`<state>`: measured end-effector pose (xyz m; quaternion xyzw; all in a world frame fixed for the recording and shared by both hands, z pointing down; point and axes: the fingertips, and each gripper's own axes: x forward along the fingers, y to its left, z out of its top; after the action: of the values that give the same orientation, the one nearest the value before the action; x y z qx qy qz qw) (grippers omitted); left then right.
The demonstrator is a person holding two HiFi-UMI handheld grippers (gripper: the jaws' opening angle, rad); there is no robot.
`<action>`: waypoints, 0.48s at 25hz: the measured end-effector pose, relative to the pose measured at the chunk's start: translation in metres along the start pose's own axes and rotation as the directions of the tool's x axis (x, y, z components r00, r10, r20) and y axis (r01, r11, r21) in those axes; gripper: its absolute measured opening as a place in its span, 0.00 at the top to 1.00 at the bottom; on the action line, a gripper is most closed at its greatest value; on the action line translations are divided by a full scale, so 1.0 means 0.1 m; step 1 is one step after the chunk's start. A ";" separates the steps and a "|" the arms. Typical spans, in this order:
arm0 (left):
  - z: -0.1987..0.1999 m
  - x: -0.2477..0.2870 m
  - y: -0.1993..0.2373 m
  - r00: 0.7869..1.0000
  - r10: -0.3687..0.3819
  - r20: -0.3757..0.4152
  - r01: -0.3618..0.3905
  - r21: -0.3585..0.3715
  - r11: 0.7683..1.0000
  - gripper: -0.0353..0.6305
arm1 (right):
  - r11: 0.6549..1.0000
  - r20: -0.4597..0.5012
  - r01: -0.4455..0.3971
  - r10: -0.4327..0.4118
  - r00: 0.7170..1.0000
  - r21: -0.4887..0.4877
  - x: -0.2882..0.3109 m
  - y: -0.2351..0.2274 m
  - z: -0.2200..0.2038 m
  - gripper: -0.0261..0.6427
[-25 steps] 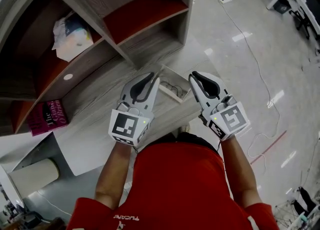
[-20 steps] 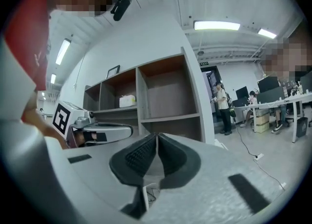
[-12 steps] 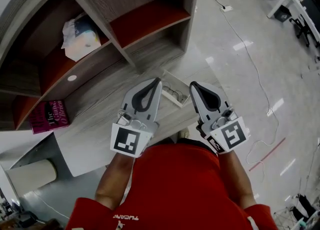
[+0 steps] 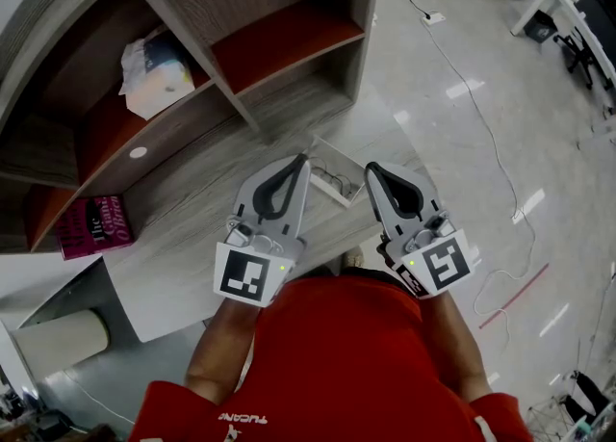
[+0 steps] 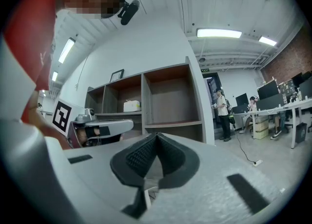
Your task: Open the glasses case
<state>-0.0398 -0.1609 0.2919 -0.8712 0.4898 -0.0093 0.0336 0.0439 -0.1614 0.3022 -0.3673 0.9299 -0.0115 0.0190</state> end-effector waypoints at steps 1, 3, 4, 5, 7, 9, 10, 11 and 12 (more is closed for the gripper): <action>0.00 -0.01 0.01 1.000 0.001 0.000 -0.001 -0.001 1.000 0.94 | 1.000 -0.001 0.002 -0.002 1.000 0.001 0.00 0.00 0.00 0.96; -0.02 -0.02 0.02 1.000 0.005 -0.001 -0.005 -0.004 1.000 0.94 | 1.000 -0.003 0.005 -0.005 1.000 0.002 -0.01 0.01 -0.02 0.96; -0.02 -0.02 0.03 1.000 0.006 -0.001 -0.006 -0.006 1.000 0.94 | 1.000 -0.003 0.006 -0.006 1.000 0.003 -0.02 0.01 -0.02 0.96; -0.02 -0.03 0.03 1.000 0.007 -0.001 -0.007 -0.008 1.000 0.93 | 1.000 -0.004 0.007 -0.007 1.000 0.005 -0.03 0.01 -0.02 0.96; -0.02 -0.02 0.03 1.000 0.007 0.000 -0.007 -0.008 1.000 0.94 | 1.000 -0.005 0.011 -0.011 1.000 0.007 -0.04 0.01 -0.02 0.96; -0.03 -0.02 0.03 1.000 0.004 0.001 -0.004 -0.006 1.000 0.94 | 1.000 -0.003 0.016 -0.016 1.000 0.007 -0.05 0.00 -0.02 0.96; -0.03 -0.01 0.02 1.000 0.002 0.000 -0.002 -0.006 1.000 0.94 | 1.000 -0.001 0.019 -0.019 1.000 0.007 -0.06 -0.01 -0.02 0.96; -0.02 -0.01 0.01 1.000 0.000 0.000 0.000 -0.006 1.000 0.93 | 1.000 0.001 0.021 -0.021 1.000 0.007 -0.06 -0.02 -0.02 0.96; -0.02 -0.01 0.00 1.000 -0.001 -0.001 0.001 -0.008 1.000 0.93 | 1.000 0.001 0.024 -0.024 1.000 0.008 -0.07 -0.02 -0.02 0.96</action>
<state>-0.0406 -0.1606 0.2944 -0.8715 0.4895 -0.0079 0.0300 0.0508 -0.1579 0.3043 -0.3783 0.9253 -0.0150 0.0208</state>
